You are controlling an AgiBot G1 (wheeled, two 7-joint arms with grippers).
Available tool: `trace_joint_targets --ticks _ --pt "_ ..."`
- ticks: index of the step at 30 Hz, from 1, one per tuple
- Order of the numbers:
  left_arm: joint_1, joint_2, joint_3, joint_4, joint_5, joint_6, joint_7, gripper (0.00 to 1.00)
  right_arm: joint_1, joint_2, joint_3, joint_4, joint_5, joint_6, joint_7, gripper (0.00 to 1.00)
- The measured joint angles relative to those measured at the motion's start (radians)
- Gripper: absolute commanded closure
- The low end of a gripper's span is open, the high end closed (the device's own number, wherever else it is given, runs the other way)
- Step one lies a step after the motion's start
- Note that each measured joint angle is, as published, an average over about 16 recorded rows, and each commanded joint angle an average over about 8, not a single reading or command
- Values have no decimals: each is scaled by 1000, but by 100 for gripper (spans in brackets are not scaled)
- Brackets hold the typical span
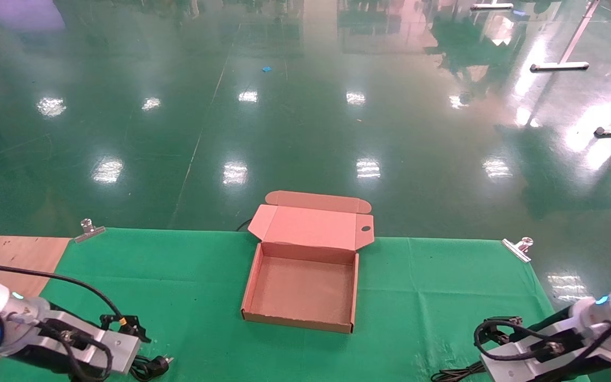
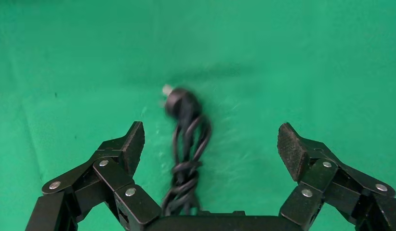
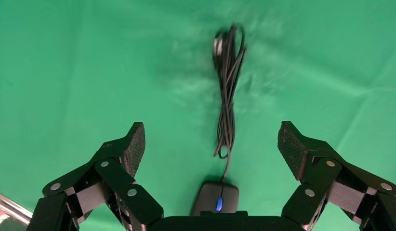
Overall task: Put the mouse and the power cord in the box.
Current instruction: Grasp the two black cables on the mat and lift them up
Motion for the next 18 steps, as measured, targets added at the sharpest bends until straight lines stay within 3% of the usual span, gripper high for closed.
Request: trace_joint_targets --ticks 10,18 --pt "-13 75 13 208 39 -157 108 0 10 -137 -11 -320 -27 145 -188 0" --pt "-20 104 12 298 41 -224 154 0 24 -214 4 -506 -7 237 -294 0"
